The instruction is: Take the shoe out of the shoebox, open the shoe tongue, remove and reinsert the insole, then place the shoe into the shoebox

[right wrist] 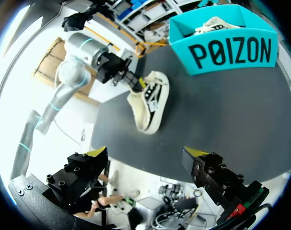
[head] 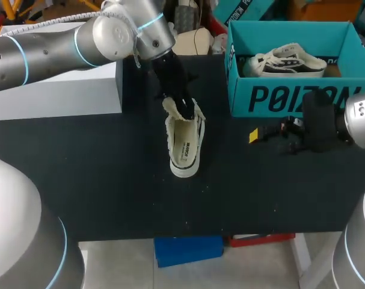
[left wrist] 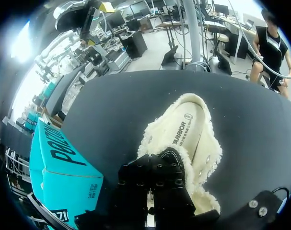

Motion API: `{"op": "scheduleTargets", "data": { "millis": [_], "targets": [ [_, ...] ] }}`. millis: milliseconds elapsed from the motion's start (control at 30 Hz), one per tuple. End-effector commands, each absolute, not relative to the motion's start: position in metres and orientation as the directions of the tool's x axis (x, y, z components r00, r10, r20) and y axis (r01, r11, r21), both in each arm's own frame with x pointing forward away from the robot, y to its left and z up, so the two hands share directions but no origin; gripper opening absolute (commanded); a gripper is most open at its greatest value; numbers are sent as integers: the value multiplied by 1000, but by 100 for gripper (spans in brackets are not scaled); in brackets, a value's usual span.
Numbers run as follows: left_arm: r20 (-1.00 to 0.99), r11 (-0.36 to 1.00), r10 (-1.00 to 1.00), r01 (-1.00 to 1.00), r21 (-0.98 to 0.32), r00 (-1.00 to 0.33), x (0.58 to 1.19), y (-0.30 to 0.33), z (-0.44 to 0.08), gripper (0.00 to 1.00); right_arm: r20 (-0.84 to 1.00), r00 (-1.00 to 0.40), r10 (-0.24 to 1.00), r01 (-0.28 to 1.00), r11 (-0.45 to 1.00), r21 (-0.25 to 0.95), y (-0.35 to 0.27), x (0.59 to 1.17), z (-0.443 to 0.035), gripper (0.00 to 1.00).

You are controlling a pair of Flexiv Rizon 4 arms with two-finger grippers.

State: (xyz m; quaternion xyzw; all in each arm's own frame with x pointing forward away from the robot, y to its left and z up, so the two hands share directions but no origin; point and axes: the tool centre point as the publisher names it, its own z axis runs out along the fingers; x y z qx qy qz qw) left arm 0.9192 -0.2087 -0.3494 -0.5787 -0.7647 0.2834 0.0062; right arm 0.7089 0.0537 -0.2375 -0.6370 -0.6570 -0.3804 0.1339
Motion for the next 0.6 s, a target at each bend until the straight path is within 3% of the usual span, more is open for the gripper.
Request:
{"op": "scheduleTargets", "data": {
  "millis": [33, 300, 600],
  "targets": [
    [-322, 180, 888, 891, -418, -330, 914, -216, -356, 0, 659, -152, 736, 939, -101, 329, 54, 709, -237, 100],
    [-378, 176, 866, 907, -383, -328, 922, -219, -340, 0, 659, -152, 736, 939, -101, 329, 54, 709, -237, 100],
    [-455, 224, 839, 951, -212, -299, 955, -192, -289, 0, 659, -152, 736, 939, -101, 329, 54, 709, -237, 100]
  ]
}}
